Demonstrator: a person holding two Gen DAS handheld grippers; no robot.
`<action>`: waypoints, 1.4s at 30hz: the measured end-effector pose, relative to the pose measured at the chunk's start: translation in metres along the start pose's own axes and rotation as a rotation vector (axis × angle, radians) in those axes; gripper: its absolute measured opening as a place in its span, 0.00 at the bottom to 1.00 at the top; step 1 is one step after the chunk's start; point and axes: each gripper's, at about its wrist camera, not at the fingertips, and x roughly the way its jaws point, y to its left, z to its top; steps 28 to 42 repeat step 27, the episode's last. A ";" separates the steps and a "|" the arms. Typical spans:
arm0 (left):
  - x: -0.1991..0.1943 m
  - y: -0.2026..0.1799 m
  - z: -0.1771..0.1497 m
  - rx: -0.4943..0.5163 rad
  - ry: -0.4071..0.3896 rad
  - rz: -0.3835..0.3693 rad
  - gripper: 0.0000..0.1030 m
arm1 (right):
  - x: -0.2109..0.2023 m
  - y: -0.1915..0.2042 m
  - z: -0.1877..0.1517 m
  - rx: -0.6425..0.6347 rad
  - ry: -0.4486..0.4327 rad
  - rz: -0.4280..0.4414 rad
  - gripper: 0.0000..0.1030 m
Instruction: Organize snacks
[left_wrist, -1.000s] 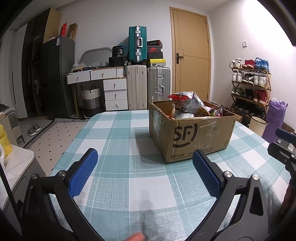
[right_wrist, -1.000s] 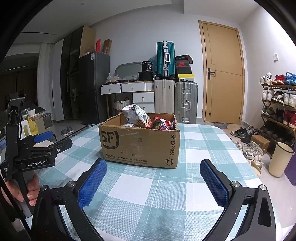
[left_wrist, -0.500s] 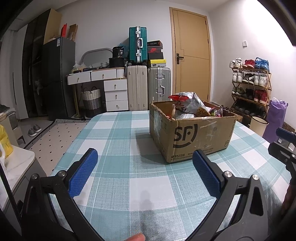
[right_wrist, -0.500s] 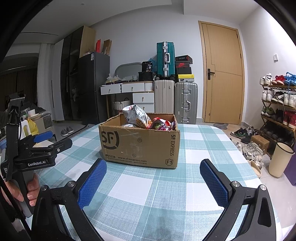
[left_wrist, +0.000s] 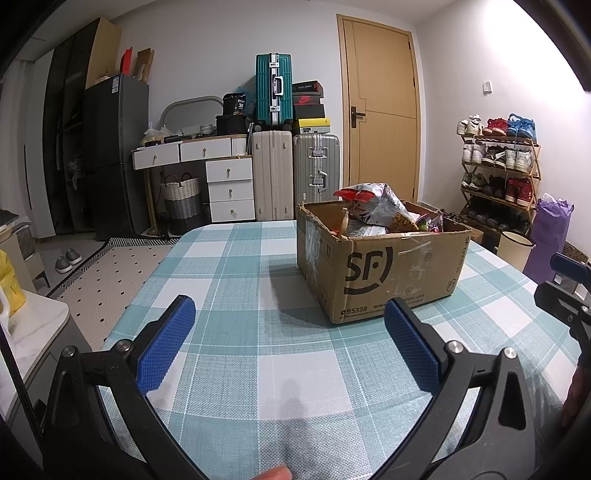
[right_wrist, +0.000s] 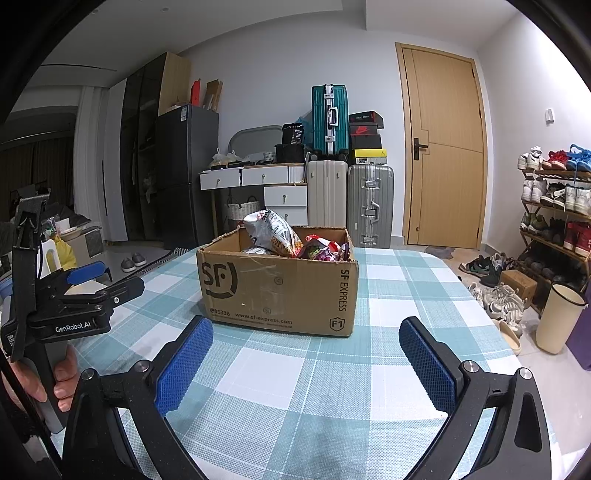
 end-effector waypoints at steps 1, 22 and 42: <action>0.000 0.000 0.000 0.000 0.000 0.001 0.99 | 0.000 0.000 0.000 0.000 0.000 0.000 1.00; 0.000 0.000 -0.001 -0.005 0.003 0.007 0.99 | -0.001 -0.003 0.001 0.004 0.011 0.002 1.00; 0.000 0.006 -0.001 -0.039 -0.004 0.042 0.99 | -0.001 -0.002 0.001 0.006 0.009 -0.003 1.00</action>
